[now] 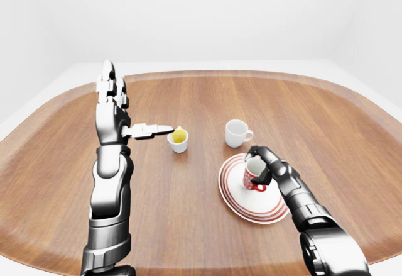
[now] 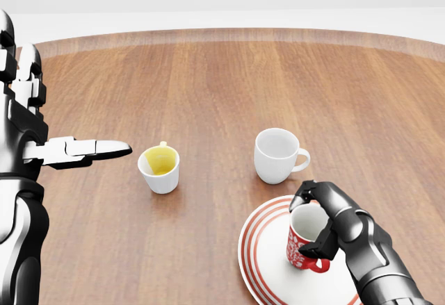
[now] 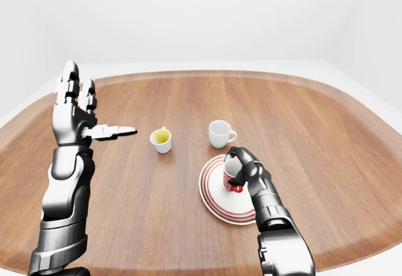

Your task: Pick up the red mug and put it on the plate

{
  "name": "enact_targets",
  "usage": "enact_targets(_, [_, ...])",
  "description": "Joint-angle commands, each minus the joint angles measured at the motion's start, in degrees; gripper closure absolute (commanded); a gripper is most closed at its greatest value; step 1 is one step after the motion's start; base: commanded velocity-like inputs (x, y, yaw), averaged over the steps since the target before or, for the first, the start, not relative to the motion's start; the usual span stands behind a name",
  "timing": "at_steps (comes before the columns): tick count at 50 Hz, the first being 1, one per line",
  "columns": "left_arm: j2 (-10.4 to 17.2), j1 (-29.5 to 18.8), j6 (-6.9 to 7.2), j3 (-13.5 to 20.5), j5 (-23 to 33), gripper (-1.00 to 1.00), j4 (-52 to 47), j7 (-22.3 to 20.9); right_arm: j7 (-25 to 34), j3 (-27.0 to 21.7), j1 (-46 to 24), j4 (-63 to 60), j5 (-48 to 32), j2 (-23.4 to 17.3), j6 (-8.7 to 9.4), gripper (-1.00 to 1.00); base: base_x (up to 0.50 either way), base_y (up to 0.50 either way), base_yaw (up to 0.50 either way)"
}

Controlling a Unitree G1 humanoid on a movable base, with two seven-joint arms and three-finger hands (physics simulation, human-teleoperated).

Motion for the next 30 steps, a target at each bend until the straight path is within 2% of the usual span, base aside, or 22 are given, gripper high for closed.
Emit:
enact_targets(1, [0.0, 0.0, 0.0, -0.1, 0.0, -1.0, 0.3, 0.0, -0.6, 0.0, -0.3, 1.2, -1.0, -0.1, 0.0, 1.0, 0.0, 0.0, 0.0])
enact_targets(14, [-0.1, 0.0, 0.0, -0.2, 0.1, -1.0, 0.2, 0.0, -0.9, 0.0, -0.5, 1.9, -0.8, -0.2, 0.0, 1.0, 0.0, 0.0, 0.0])
enact_targets(15, [-0.1, -0.1, 0.0, -0.2, 0.1, -1.0, 0.3, 0.0, -0.9, 0.0, -0.5, 1.8, -0.8, -0.1, 0.0, 0.76, 0.0, 0.0, 0.0])
enact_targets(16, [-0.1, -0.2, 0.0, -0.2, 0.1, -1.0, 0.3, 0.0, -0.8, 0.0, -0.5, 1.8, -0.8, -0.1, 0.0, 0.73, 0.0, 0.0, 0.0])
enact_targets(17, [-0.1, -0.3, 0.0, -0.2, 0.1, -1.0, 0.2, 0.1, -0.8, 0.0, -0.5, 1.7, -0.8, -0.1, 0.0, 0.62, 0.0, 0.0, 0.0])
enact_targets(19, [-0.1, -0.3, 0.0, -0.2, 0.1, -1.0, 0.0, 0.1, -0.7, 0.0, -0.6, 1.6, -0.8, -0.1, 0.0, 0.25, 0.0, 0.0, 0.0])
enact_targets(26, [-0.1, -0.2, 0.0, -0.2, 0.2, -1.0, 0.3, 0.0, -0.6, 0.0, -0.6, 1.4, -0.8, -0.1, 0.0, -0.03, 0.0, 0.0, 0.0])
enact_targets(27, [-0.1, -0.3, 0.0, -0.2, 0.1, -1.0, 0.2, 0.0, -0.6, 0.0, -0.6, 1.5, -0.8, -0.2, 0.0, -0.28, 0.0, 0.0, 0.0])
enact_targets(30, [-0.1, -0.3, 0.0, -0.1, 0.0, -1.0, 0.2, 0.0, -0.5, 0.0, -0.7, 1.5, -0.8, -0.2, 0.0, -0.35, 0.0, 0.0, 0.0])
